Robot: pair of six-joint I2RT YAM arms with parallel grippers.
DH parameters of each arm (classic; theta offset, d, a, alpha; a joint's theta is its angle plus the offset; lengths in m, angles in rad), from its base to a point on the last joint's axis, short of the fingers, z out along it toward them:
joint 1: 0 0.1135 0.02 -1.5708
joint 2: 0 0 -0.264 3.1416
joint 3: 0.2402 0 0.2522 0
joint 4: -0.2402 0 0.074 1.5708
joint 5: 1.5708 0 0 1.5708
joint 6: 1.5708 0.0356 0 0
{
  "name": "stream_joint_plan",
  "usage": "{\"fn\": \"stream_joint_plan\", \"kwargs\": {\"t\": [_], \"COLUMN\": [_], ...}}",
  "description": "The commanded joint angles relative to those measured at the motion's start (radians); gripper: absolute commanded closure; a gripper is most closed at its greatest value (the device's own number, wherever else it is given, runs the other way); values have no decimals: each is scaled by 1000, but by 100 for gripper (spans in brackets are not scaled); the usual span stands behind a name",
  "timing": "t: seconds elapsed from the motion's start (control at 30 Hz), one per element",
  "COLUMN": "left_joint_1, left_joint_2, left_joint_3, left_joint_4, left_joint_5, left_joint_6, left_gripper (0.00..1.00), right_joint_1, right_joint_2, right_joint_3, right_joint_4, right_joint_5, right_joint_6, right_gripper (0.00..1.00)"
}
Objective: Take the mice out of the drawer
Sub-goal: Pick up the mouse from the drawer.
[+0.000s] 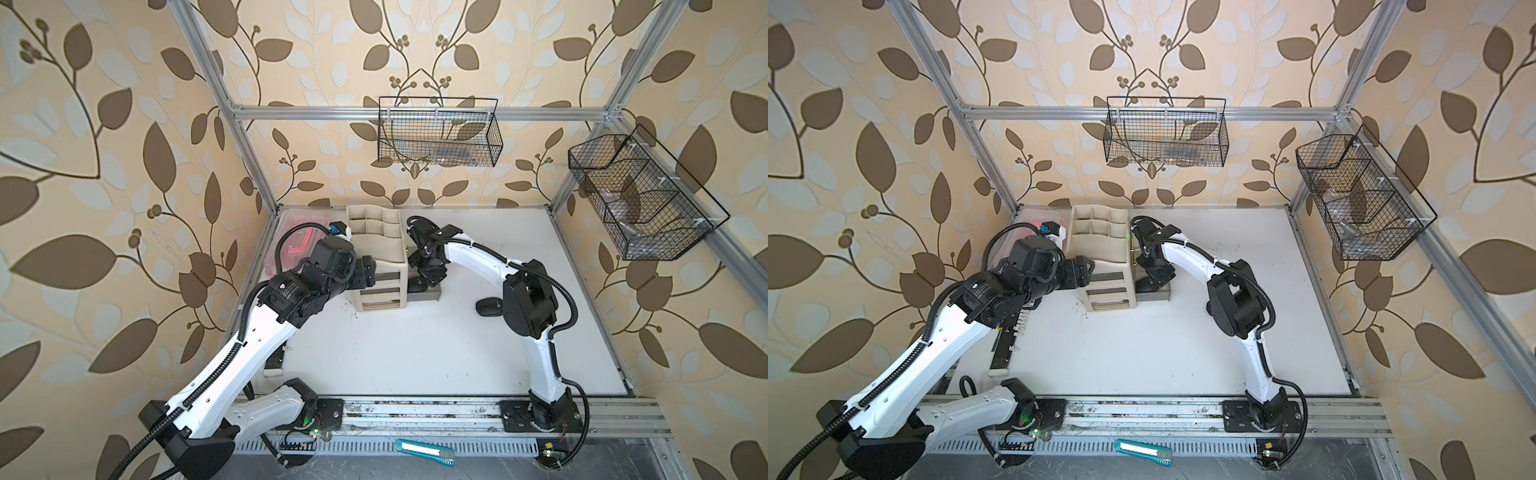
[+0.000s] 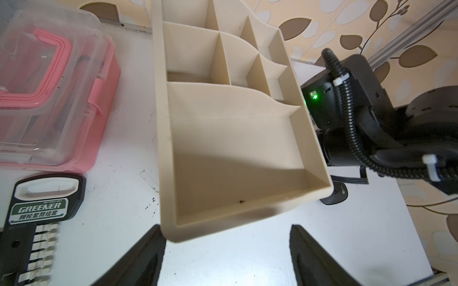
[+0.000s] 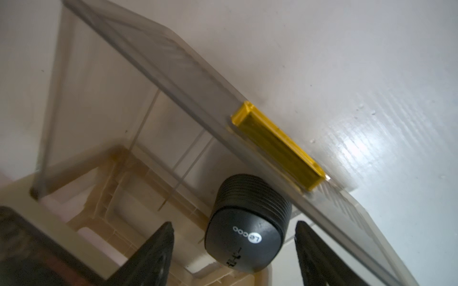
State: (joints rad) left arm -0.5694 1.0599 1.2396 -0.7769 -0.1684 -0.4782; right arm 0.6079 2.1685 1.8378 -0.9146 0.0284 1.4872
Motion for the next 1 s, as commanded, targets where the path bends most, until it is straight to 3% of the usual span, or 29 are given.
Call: {"fn": "stream_joint_plan", "kwargs": {"t": [0.0, 0.37, 0.97], "left_joint_1": [-1, -3, -2], "left_joint_2": [13, 21, -4], "left_joint_3": [23, 11, -20], "left_joint_4": [45, 64, 47], "left_joint_5": [-4, 22, -30], "left_joint_6": [-9, -20, -42], "left_gripper": [23, 33, 36], "right_joint_1": [4, -2, -7], "right_joint_2": [-13, 40, 85], "right_joint_3": [-31, -9, 26], "right_joint_4": [-24, -34, -31], "right_joint_5": [-49, -45, -6], "right_joint_6": [19, 31, 45], "right_gripper": [22, 19, 22]}}
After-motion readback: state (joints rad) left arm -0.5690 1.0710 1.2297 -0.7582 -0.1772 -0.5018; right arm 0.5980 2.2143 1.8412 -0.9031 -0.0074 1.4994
